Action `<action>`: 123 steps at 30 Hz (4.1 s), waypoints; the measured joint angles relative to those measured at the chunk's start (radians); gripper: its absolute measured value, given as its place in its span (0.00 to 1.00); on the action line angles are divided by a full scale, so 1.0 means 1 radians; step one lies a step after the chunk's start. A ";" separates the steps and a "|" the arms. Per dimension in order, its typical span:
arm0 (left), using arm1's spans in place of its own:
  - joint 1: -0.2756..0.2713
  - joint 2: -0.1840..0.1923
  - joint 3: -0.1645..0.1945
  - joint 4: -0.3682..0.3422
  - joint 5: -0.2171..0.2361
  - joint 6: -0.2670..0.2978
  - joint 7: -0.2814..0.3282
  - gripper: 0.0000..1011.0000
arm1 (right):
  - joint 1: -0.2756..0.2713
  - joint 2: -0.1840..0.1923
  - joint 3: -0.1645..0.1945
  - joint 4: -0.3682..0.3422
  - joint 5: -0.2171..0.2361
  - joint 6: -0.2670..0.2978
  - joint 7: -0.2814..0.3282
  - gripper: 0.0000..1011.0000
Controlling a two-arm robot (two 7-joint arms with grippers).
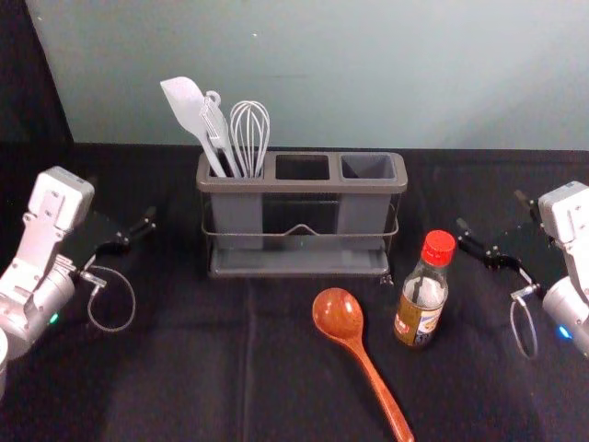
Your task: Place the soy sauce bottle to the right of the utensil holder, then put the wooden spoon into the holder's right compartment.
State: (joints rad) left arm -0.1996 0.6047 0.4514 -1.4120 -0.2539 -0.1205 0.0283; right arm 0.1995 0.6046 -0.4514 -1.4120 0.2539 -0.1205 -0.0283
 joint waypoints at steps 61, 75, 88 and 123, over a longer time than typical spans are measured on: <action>0.000 0.000 0.000 0.000 0.000 0.000 0.000 0.99 | 0.000 0.000 0.000 0.000 0.000 0.000 0.000 0.99; 0.000 0.000 0.000 0.000 0.000 0.000 0.000 0.99 | 0.000 0.000 0.000 0.000 0.000 0.000 0.000 0.99; 0.000 0.000 0.000 0.000 0.000 0.000 0.000 0.99 | 0.000 0.000 0.000 0.000 0.000 0.000 0.000 0.99; 0.000 0.000 0.000 0.000 0.000 0.000 0.000 0.99 | -0.487 0.247 0.321 -0.387 0.260 -0.020 0.170 0.99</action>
State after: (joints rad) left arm -0.1995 0.6047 0.4514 -1.4120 -0.2539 -0.1205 0.0283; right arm -0.2878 0.8519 -0.1303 -1.7986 0.5138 -0.1401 0.1417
